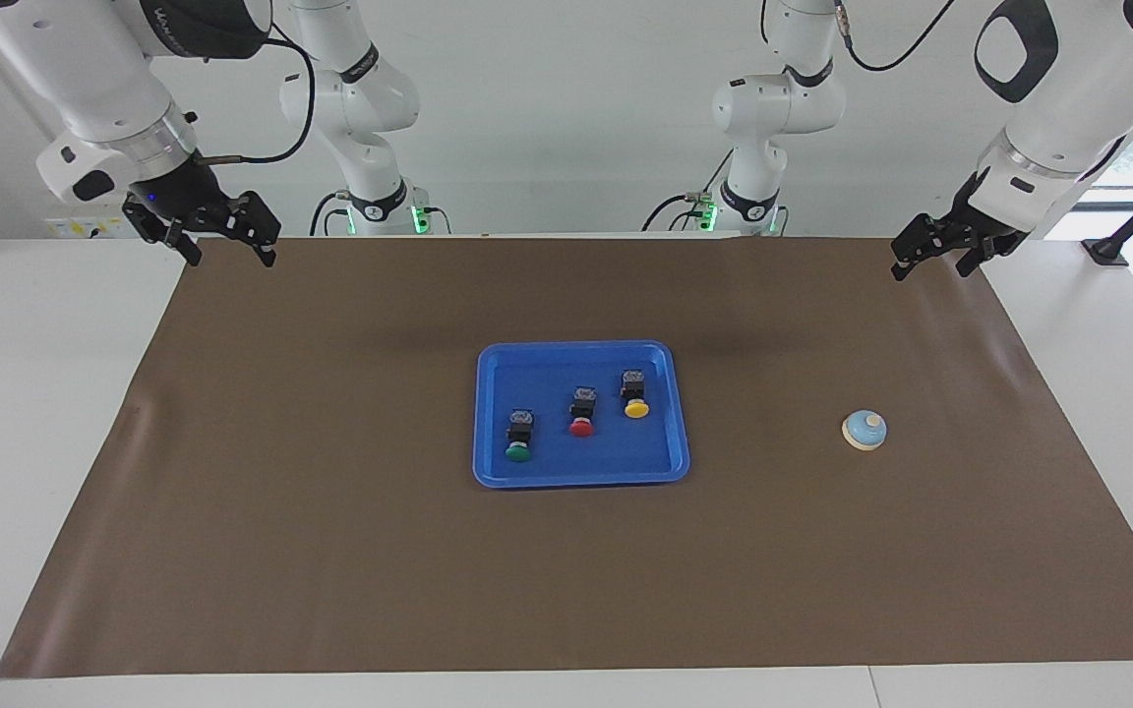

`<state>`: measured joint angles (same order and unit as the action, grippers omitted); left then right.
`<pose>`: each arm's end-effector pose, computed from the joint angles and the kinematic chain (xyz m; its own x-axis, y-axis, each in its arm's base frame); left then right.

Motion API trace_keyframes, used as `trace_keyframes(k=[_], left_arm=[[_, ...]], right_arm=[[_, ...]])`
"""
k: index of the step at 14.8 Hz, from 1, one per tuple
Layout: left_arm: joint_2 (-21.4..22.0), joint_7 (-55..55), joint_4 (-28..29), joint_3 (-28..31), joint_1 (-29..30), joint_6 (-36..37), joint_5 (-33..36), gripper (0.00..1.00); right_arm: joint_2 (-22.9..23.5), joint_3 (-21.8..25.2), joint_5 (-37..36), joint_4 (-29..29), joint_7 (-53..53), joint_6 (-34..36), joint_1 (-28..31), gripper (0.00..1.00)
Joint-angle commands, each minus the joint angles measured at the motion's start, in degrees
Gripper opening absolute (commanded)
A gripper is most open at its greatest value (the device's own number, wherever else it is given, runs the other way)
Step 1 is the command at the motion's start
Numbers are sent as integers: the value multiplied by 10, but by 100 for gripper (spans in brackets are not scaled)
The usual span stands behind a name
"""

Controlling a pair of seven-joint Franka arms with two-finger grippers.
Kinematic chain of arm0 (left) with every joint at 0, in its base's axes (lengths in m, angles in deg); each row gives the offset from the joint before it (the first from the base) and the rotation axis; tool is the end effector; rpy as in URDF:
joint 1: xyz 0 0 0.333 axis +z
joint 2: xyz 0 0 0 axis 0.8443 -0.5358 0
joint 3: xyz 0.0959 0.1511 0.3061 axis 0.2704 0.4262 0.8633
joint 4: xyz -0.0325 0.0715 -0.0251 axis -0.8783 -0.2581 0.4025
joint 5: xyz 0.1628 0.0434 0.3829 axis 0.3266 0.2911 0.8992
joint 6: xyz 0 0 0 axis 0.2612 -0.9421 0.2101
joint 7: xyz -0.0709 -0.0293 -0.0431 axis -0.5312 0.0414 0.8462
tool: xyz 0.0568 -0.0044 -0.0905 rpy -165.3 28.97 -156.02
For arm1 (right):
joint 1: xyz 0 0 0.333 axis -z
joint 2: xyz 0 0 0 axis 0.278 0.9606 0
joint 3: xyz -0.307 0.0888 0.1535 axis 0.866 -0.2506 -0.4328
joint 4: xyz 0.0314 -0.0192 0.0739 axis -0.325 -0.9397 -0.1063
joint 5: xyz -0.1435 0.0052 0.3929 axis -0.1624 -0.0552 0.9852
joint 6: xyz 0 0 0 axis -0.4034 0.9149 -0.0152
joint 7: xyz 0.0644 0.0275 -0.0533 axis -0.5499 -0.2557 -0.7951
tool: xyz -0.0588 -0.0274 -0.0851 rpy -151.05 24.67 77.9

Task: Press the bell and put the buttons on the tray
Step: 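Move the left gripper down onto the bell and press it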

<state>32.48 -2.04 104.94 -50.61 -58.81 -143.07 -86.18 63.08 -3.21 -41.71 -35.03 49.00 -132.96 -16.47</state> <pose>0.5638 0.0075 0.6301 0.9973 0.0073 -0.0734 0.0098 -0.9994 0.0341 0.5639 -0.0291 0.6573 0.9944 -0.0724 -0.0767 -0.0748 -0.9968 -0.0288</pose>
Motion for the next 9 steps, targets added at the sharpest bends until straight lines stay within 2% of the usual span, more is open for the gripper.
trace_keyframes(k=[1,3,4,5,6,7,8,9], left_arm=[[16,6,16,3,-1,6,-4,100],[16,7,17,5,1,1,1,100],[17,4,22,4,1,-8,1,92],[22,4,41,5,1,-29,1,58],[34,3,66,5,1,-52,1,41],[42,3,103,5,1,-81,1,13],[44,4,127,5,1,-113,1,0],[43,4,143,6,2,-140,1,0]], right_arm=[[0,-3,4,0,-11,-5,5,100],[0,-3,3,0,-11,-5,5,100],[0,-3,3,0,-11,-4,5,100],[0,-3,3,0,-11,-5,3,100],[0,-3,3,0,-11,-5,2,100],[0,-3,3,0,-11,-5,2,100],[0,-3,3,0,-11,-5,2,100],[0,-3,3,0,-11,-5,2,100]])
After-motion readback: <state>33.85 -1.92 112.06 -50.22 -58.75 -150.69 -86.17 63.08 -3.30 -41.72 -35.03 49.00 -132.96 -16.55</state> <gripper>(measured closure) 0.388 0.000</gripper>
